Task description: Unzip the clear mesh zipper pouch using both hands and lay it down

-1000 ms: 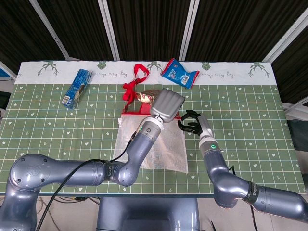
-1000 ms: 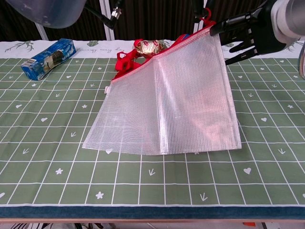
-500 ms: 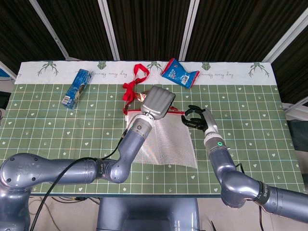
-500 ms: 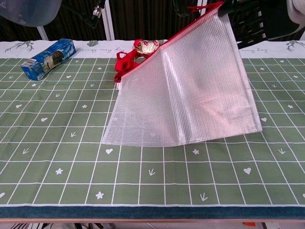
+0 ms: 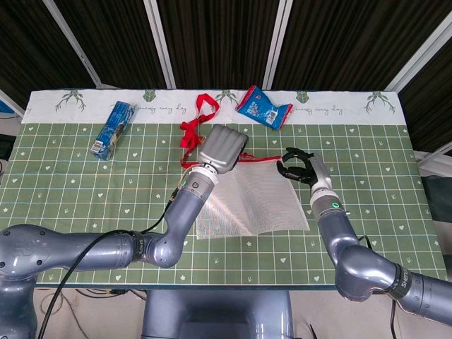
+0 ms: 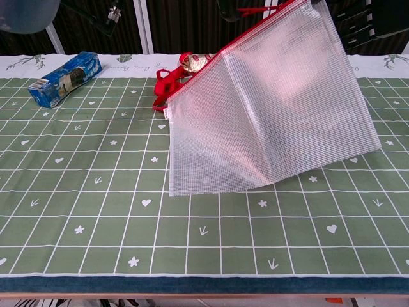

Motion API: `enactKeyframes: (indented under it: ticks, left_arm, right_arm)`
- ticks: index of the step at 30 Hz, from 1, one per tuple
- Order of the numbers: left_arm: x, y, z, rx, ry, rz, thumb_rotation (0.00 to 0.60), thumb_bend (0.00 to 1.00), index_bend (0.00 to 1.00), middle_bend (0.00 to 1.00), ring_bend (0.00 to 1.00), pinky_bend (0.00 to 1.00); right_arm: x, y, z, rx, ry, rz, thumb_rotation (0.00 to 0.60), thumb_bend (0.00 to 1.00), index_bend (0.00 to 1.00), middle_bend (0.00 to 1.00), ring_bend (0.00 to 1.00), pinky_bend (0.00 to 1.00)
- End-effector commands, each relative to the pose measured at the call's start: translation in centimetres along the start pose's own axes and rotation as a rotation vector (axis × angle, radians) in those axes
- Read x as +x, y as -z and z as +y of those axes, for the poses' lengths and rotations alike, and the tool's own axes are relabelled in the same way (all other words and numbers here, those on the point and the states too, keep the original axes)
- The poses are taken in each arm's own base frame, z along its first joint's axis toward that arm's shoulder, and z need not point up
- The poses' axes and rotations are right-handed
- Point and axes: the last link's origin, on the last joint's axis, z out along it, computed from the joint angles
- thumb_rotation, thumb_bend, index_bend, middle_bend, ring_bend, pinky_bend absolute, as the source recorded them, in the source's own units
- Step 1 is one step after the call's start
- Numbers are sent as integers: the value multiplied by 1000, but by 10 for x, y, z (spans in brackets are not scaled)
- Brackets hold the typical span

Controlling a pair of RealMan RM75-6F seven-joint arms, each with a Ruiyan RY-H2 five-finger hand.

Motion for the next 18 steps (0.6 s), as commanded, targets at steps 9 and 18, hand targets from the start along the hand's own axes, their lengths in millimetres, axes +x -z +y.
enactKeyframes:
  ticks: [9,18]
  left_arm:
    - [10,10,-21,20,5,21,600,443,623,1000,924,870]
    - [19,33,-55,47,12,33,600,442,622,1000,924,869]
  right_arm:
    - [32,-7,-17,33,2,94,600,534,671,183,0,212]
    - [59,-12,-15,25,13,161,600,534,671,183,0,212]
